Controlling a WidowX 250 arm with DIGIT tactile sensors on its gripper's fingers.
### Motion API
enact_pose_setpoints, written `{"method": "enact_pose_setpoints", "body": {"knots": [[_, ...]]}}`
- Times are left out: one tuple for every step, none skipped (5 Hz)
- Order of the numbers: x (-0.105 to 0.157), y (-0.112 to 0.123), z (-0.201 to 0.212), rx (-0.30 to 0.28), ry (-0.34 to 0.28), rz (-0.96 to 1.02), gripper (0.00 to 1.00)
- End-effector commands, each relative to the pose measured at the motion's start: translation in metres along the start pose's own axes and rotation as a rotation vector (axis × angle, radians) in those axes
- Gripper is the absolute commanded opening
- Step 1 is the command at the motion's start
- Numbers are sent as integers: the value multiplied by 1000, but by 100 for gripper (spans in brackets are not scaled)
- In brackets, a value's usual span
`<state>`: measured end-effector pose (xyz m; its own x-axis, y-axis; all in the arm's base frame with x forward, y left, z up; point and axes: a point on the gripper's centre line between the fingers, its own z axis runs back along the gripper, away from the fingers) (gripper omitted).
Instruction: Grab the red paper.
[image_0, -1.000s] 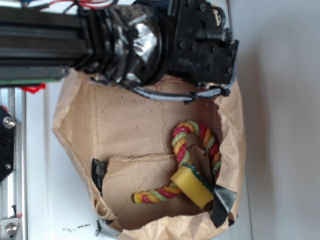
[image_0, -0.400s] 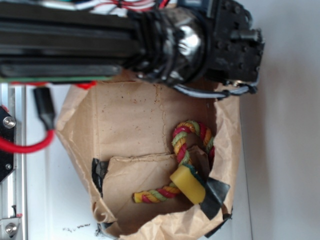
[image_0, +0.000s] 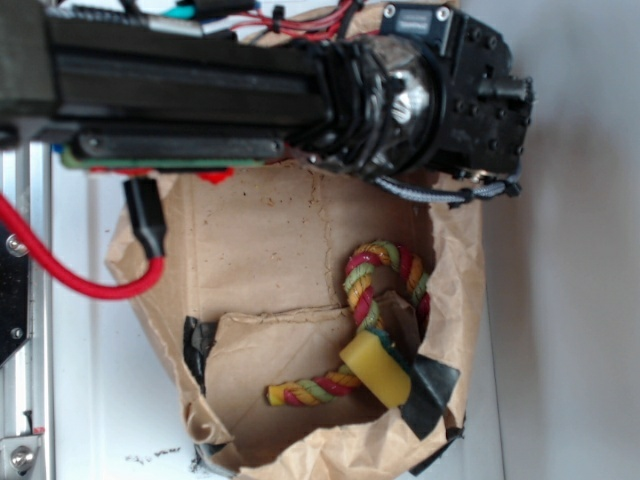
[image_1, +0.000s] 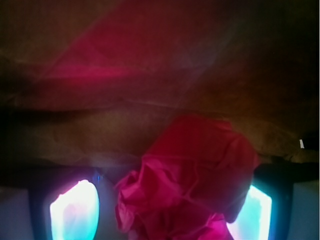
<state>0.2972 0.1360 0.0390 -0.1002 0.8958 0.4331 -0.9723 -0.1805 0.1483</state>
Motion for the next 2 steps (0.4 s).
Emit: {"method": "enact_pose_setpoints", "body": {"knots": [[16,4,15,-85,-11,40,0],[16,5,13,-90,-8,33,0]]}}
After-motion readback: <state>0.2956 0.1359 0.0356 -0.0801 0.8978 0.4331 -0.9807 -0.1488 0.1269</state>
